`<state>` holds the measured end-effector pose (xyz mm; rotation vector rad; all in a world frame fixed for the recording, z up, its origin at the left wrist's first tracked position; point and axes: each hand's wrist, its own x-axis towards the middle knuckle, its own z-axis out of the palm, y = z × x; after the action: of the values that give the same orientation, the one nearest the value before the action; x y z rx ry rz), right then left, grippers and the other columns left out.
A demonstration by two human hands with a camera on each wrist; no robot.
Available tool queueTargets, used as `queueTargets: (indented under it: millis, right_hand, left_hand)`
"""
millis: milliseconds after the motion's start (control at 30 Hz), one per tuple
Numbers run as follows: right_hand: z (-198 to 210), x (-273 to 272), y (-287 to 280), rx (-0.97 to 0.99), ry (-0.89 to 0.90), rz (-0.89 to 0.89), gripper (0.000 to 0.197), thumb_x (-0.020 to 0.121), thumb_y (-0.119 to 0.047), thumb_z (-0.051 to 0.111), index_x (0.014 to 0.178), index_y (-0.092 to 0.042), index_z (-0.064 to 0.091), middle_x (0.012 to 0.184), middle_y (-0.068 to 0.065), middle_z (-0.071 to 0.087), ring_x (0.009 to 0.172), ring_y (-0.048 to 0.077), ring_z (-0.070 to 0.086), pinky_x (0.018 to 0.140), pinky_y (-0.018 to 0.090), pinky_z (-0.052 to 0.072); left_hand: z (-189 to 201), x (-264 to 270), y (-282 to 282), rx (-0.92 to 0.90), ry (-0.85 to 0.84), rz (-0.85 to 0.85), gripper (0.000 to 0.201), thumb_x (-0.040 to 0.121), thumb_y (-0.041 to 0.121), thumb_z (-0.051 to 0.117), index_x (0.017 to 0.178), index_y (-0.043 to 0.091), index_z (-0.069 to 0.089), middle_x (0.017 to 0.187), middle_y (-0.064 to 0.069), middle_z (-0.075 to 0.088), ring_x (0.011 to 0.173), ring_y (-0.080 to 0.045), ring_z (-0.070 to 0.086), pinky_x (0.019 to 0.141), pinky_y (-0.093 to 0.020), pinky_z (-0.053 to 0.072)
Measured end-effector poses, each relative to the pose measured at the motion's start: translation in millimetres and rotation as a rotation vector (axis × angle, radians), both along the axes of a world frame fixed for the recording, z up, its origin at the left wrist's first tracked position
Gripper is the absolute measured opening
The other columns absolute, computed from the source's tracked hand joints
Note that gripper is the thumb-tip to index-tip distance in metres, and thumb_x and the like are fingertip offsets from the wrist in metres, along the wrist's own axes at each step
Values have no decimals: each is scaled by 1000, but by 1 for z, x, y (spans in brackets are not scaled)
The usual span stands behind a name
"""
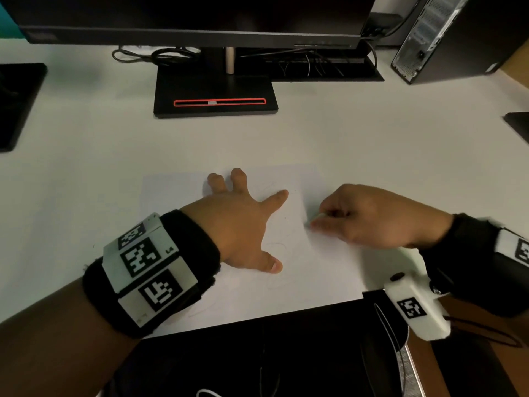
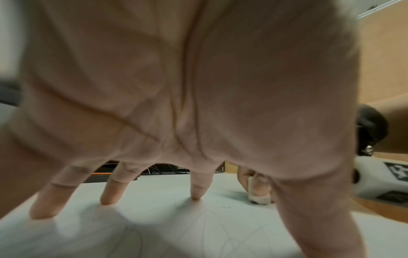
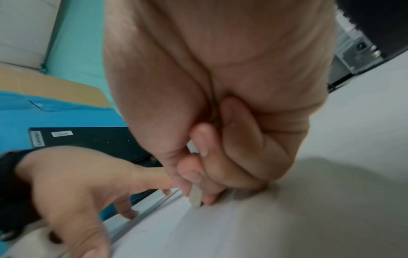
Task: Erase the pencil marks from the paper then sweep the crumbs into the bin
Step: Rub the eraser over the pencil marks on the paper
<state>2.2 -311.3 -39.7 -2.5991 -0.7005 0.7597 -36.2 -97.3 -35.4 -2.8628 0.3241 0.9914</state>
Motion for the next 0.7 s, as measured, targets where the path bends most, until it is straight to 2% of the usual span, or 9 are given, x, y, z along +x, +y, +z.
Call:
queueTargets:
  millis: [100, 233, 333, 433, 500, 600, 700]
  right_hand:
    - [-1, -5, 4, -14, -33, 29, 47, 98, -40, 58, 62, -11, 47, 53, -5, 42, 48, 10, 35, 51, 28, 35]
    - [0, -12, 10, -29, 27, 98, 48, 97, -45, 58, 66, -10, 49, 56, -5, 44, 50, 9, 37, 52, 27, 36]
    - [1, -1, 7, -10, -26, 29, 47, 97, -41, 58, 65, -8, 48, 56, -1, 43, 51, 12, 36, 53, 33, 36]
    - [0, -14, 12, -11, -1, 121, 46, 98, -42, 56, 69, -7, 53, 60, 6, 50, 52, 12, 39, 55, 35, 41]
    - [0, -17, 12, -25, 25, 144, 47, 98, -45, 56, 69, -7, 54, 59, 4, 50, 52, 10, 39, 55, 33, 41]
    - [1, -5, 8, -18, -20, 63, 47, 97, -43, 58, 67, -8, 52, 57, -2, 47, 52, 12, 39, 55, 31, 38]
    - [-1, -14, 15, -13, -13, 129, 45, 98, -43, 56, 68, -10, 53, 59, -1, 50, 53, 12, 42, 55, 29, 39]
  left_hand:
    - [-1, -2, 2, -32, 14, 16, 107, 78, 80, 55, 147, 56, -24, 158, -24, -23, 143, -57, -10, 111, -58, 29]
    - [0, -4, 2, -43, 38, 24, 103, 80, 79, 53, 146, 57, -24, 158, -24, -26, 143, -57, -16, 113, -58, 26]
    - [-1, -6, 2, -49, 75, 37, 113, 73, 83, 58, 143, 58, -27, 157, -22, -32, 143, -56, -21, 112, -63, 29]
    - [-4, -8, 3, -52, 85, 36, 126, 61, 87, 64, 139, 60, -30, 156, -19, -34, 143, -53, -24, 108, -68, 32]
    - [-6, -8, 3, -56, 77, 30, 128, 58, 88, 66, 138, 61, -31, 157, -18, -32, 143, -53, -23, 106, -68, 33]
    - [-6, -7, 4, -55, 77, 30, 129, 57, 89, 65, 139, 61, -31, 157, -18, -32, 143, -53, -23, 106, -69, 34]
    - [-6, -7, 3, -44, 73, 32, 129, 56, 90, 65, 138, 61, -31, 157, -18, -31, 144, -53, -22, 105, -69, 34]
